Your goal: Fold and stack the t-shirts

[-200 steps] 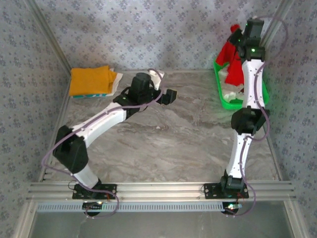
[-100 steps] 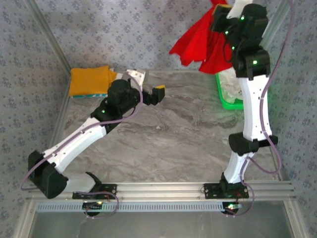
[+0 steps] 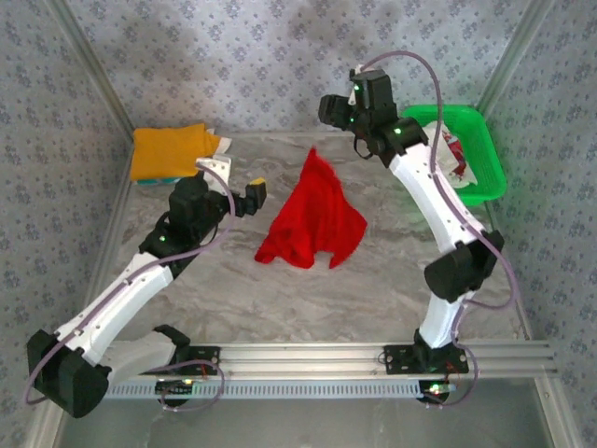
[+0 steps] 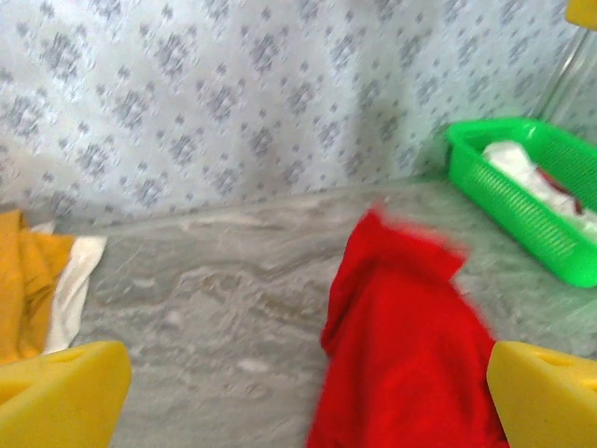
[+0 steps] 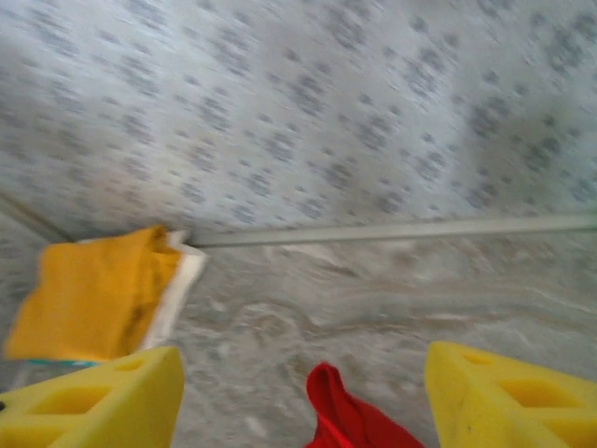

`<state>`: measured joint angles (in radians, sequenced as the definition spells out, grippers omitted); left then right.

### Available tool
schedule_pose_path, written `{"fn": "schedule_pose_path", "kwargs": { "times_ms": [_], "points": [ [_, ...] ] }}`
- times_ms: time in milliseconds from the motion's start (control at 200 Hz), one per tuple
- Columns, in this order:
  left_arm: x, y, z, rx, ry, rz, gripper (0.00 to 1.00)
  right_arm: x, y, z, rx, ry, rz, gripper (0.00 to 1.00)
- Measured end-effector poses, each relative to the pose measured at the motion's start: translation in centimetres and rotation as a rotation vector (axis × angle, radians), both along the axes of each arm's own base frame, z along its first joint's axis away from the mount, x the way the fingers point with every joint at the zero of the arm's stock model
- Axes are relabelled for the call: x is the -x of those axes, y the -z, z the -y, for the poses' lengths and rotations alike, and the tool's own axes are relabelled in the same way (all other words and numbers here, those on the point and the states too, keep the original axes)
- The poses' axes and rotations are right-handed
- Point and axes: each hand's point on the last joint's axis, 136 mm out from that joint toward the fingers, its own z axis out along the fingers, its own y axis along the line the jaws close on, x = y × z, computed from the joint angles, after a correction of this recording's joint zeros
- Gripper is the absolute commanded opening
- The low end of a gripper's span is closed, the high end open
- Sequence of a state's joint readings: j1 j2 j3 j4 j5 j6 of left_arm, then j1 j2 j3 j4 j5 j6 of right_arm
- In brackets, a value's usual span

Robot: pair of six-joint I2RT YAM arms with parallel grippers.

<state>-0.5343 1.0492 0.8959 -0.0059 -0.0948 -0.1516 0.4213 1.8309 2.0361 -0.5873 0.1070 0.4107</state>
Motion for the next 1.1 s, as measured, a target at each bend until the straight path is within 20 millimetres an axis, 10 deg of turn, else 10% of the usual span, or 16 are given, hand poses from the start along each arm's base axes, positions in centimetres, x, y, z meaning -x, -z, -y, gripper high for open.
{"fn": "schedule_pose_path", "kwargs": {
  "times_ms": [200,620,839,1099],
  "points": [
    [0.3,5.4,1.1,-0.087,0.073,-0.123,0.96,-0.7,7.0,3.1,0.061,0.064,-0.147,0.71],
    [1.6,20.5,8.3,-0.209,0.296,-0.432,0.91,12.7,22.7,6.1,0.055,0.071,-0.478,0.71],
    [0.9,22.6,12.3,-0.230,0.372,-0.449,0.47,16.9,27.7,6.6,0.001,0.083,-0.595,0.63],
    [-1.6,21.2,11.8,-0.252,0.283,-0.349,0.07,15.6,30.6,4.8,-0.073,0.040,-0.625,0.40]
  ]
}}
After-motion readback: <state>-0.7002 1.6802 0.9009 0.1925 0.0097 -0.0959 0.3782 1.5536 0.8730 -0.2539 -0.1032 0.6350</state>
